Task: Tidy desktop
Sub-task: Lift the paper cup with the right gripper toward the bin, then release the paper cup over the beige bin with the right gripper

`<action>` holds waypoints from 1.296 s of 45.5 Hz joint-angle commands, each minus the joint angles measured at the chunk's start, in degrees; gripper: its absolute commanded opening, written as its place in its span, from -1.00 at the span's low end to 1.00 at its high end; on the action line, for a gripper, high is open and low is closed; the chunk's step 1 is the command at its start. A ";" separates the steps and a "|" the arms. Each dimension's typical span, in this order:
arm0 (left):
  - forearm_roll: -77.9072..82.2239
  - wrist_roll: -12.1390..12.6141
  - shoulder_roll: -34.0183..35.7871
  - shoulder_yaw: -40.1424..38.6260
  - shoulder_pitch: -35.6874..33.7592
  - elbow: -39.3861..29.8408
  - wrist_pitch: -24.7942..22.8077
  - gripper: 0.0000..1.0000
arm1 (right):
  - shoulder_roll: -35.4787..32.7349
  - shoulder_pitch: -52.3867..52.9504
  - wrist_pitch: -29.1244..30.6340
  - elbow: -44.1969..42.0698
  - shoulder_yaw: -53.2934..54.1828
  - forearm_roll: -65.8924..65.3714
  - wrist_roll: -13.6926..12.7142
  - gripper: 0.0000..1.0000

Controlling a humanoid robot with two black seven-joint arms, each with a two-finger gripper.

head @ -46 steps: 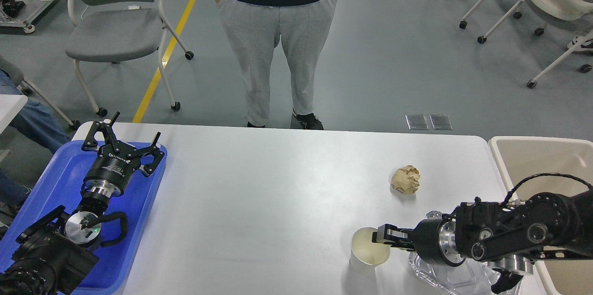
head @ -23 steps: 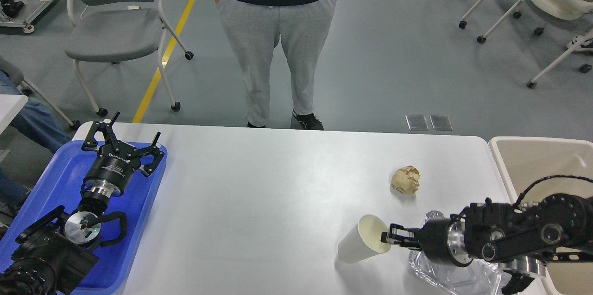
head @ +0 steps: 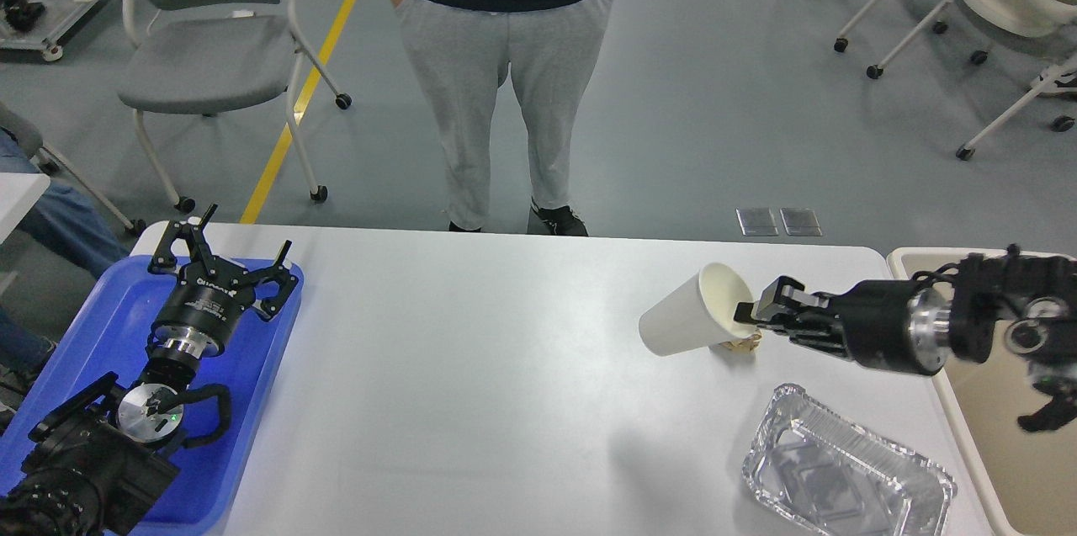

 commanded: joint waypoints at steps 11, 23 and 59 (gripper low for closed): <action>0.00 0.00 -0.09 0.00 -0.02 0.07 0.00 1.00 | -10.46 10.17 5.29 -11.44 0.87 16.81 -3.21 -1.00; -0.09 0.00 -0.17 0.00 -0.02 0.07 0.00 1.00 | -10.72 -1.24 -9.73 -23.67 2.19 37.03 -2.42 -1.00; -0.09 0.00 -0.26 0.00 -0.11 0.07 0.00 1.00 | 13.70 -56.44 -20.82 -72.88 36.63 59.20 -3.30 -1.00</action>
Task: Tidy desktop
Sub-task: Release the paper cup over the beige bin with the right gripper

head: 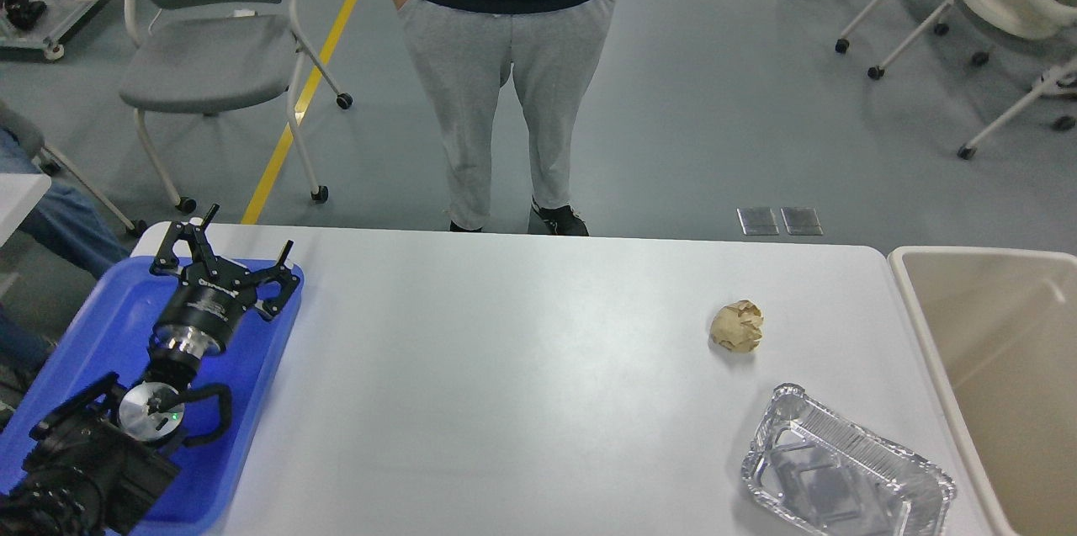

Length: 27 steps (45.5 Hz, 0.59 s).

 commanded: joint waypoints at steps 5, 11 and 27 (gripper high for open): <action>0.00 0.00 -0.01 -0.04 -0.01 -0.01 0.00 1.00 | 13.28 -20.58 -0.68 -18.94 22.99 -3.52 -1.53 -1.00; 0.00 0.00 -0.01 -0.04 -0.01 -0.01 0.00 1.00 | 17.15 -24.54 -0.68 -25.53 29.41 -6.78 -2.06 -1.00; 0.08 0.00 -0.01 -0.04 -0.01 -0.01 0.00 1.00 | 18.12 -28.59 -0.86 -28.18 32.32 -10.99 -1.97 1.00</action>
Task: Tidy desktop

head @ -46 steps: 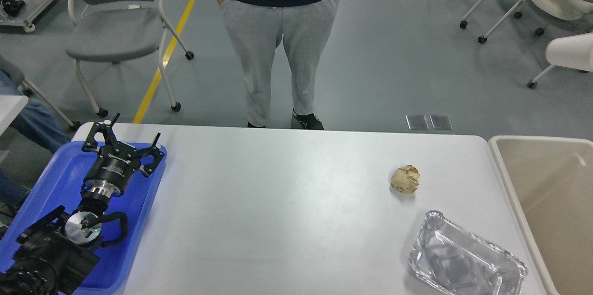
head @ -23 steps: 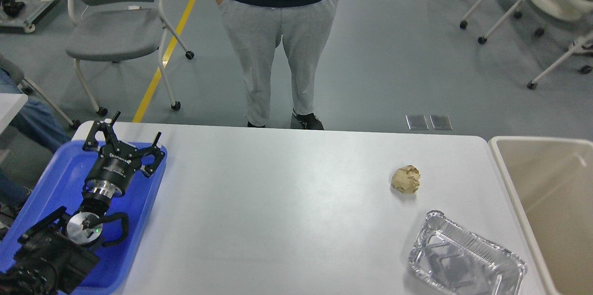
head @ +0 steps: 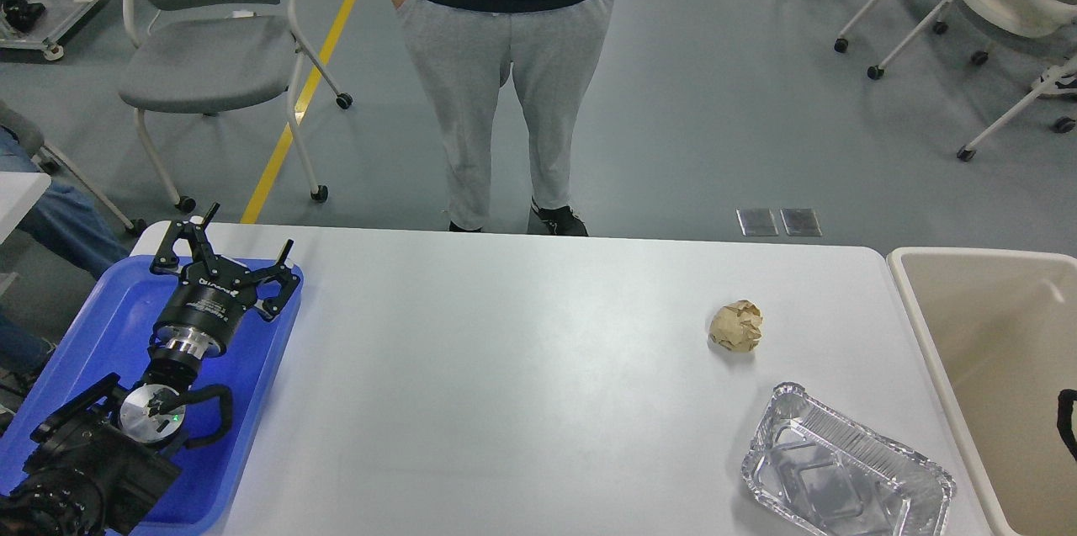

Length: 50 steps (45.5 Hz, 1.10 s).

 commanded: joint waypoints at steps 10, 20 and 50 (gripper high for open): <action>0.09 0.00 0.00 -0.05 0.01 0.00 0.00 1.00 | 2.05 -1.28 0.19 -0.77 4.05 -11.76 0.03 1.00; 0.00 0.00 0.00 -0.05 0.01 0.00 0.00 1.00 | 1.08 2.50 0.89 0.63 21.08 -11.68 -0.06 1.00; 0.00 0.00 0.00 0.04 0.01 0.00 0.00 1.00 | -3.85 9.71 11.08 34.74 38.68 -15.63 -0.41 1.00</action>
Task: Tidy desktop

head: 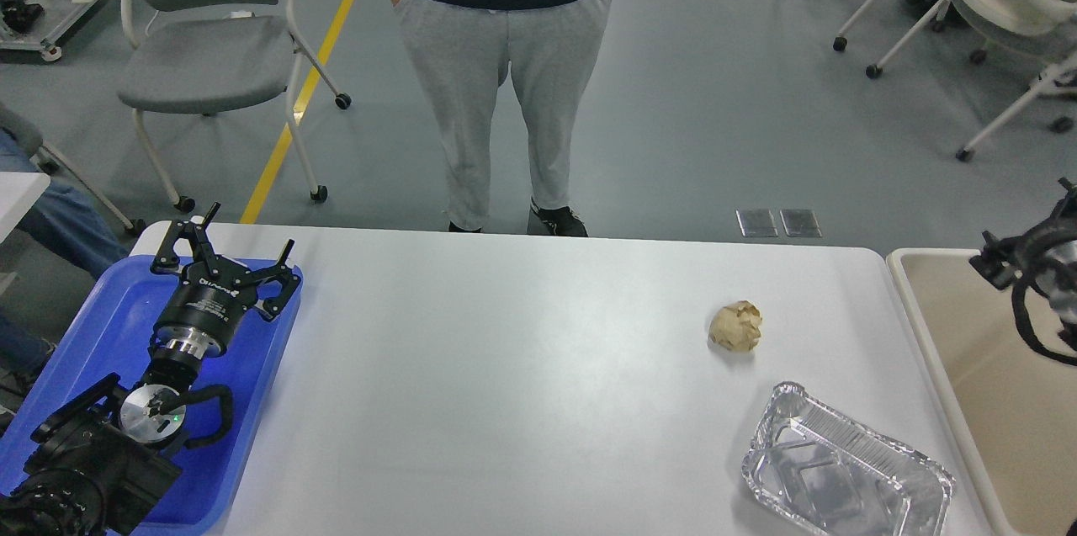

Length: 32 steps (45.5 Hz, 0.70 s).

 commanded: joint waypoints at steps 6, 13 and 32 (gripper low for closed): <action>-0.02 0.00 0.00 0.07 -0.01 0.01 0.00 1.00 | 6.00 3.31 15.57 5.54 2.88 -3.53 -0.49 1.00; -0.02 0.00 0.00 0.07 -0.01 0.01 0.00 1.00 | 9.25 2.00 25.68 5.80 3.76 -3.62 -0.49 1.00; -0.02 0.00 -0.09 0.07 -0.01 0.01 0.00 1.00 | 16.37 -3.28 43.28 6.24 4.64 -3.62 -0.31 1.00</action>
